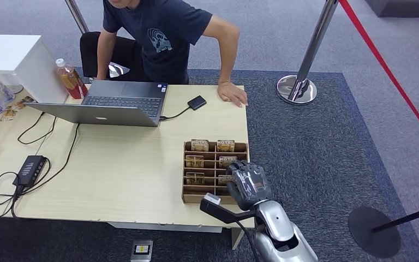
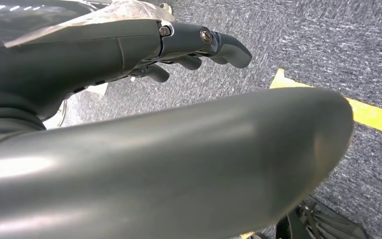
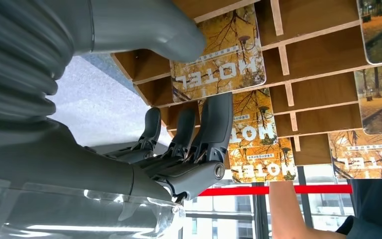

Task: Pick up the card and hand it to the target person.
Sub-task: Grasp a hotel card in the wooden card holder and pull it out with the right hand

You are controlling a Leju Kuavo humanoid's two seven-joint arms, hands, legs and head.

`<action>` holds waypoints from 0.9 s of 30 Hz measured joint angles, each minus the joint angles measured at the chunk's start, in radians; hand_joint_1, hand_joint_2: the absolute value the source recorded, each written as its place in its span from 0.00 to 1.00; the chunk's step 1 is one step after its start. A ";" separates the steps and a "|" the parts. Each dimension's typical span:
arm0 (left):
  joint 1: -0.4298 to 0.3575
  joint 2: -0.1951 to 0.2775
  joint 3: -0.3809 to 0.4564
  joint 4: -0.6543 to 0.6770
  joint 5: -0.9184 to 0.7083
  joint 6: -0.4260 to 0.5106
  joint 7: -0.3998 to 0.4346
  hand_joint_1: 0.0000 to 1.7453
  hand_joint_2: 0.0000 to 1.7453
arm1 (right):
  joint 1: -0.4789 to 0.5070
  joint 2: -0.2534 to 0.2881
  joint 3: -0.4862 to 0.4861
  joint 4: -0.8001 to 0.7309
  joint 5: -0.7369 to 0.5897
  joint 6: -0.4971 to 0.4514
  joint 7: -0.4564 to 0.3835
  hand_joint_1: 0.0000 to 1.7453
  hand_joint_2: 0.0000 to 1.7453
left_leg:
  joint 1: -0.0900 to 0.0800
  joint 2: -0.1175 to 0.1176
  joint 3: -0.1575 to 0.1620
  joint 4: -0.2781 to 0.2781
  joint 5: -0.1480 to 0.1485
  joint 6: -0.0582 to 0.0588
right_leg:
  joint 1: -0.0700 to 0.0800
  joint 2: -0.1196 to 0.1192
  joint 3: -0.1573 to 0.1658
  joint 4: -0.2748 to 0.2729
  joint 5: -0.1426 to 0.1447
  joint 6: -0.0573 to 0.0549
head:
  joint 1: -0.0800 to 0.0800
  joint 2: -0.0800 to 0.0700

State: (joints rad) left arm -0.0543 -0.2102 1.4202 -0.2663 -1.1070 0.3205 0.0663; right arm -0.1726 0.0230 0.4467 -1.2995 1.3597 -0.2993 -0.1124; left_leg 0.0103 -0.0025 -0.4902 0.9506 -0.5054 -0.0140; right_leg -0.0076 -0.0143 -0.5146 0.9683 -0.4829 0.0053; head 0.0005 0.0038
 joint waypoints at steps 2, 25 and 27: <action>0.001 0.000 0.000 0.000 0.000 0.000 -0.003 0.00 0.00 | 0.004 -0.002 0.000 0.000 0.003 -0.005 -0.001 0.68 1.00 | 0.000 0.000 0.000 0.000 0.000 0.000 | 0.000 0.000 0.000 0.000 0.000 0.000 | 0.000 0.000; 0.002 0.000 0.000 0.000 -0.012 -0.015 -0.023 0.00 0.00 | 0.048 -0.020 -0.024 -0.091 0.018 -0.096 -0.043 1.00 1.00 | 0.000 0.000 0.000 0.000 0.000 0.000 | 0.000 0.000 0.000 0.000 0.000 0.000 | 0.000 0.000; 0.002 0.000 0.000 0.000 -0.012 -0.015 -0.024 0.00 0.00 | 0.057 -0.022 -0.024 -0.131 0.023 -0.107 -0.046 1.00 1.00 | 0.000 0.000 0.000 0.000 0.000 0.000 | 0.000 0.000 0.000 0.000 0.000 0.000 | 0.000 0.000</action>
State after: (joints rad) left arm -0.0520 -0.2098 1.4202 -0.2663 -1.1193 0.3052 0.0426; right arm -0.1157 0.0009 0.4223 -1.4308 1.3829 -0.4059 -0.1582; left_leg 0.0103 -0.0025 -0.4906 0.9506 -0.5055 -0.0141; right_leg -0.0076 -0.0143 -0.5150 0.9683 -0.4829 0.0052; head 0.0005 0.0038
